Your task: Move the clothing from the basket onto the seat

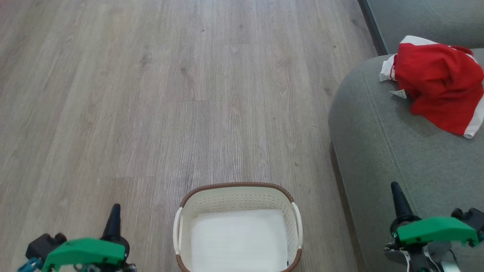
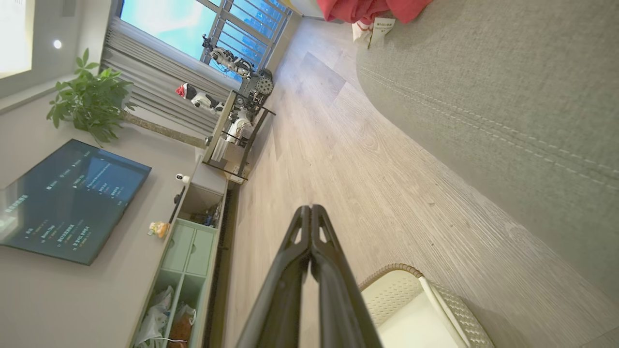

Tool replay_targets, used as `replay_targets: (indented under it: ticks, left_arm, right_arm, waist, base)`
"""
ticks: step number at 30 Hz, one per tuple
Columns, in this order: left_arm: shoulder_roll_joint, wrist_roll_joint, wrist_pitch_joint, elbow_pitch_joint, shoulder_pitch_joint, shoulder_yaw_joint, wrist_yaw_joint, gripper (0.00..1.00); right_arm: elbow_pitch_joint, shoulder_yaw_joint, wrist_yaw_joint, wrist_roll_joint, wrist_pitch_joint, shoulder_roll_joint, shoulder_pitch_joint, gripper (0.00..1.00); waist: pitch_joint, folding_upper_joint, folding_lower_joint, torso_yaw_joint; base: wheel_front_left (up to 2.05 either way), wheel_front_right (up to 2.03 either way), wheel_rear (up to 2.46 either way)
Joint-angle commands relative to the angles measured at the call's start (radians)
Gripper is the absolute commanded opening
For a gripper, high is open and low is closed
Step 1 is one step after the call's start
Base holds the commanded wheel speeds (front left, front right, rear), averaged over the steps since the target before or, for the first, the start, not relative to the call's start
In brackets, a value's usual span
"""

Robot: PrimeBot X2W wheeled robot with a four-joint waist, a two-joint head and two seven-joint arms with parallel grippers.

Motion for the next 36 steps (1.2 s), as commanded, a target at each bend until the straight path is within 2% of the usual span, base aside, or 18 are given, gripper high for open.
replay_targets:
  ticks: [1,36]
  left_arm:
    - [0.004,-0.027,0.010,-0.029,-0.069,0.036,-0.012,0.00]
    - [-0.024,-0.373,0.112,-0.018,-0.145,0.139,-0.117,0.00]
  right_arm:
    - [-0.040,0.005,0.000,0.031,0.007,-0.003,-0.062,0.00]
    - [-0.074,-0.028,0.000,0.417,0.109,-0.002,-0.089,0.00]
  waist:
    - [0.001,0.0000,0.0000,0.000]
    - [0.019,0.0000,0.0000,-0.012]
  base:
    - [0.00,0.00,0.00]
    - [0.00,0.00,0.00]
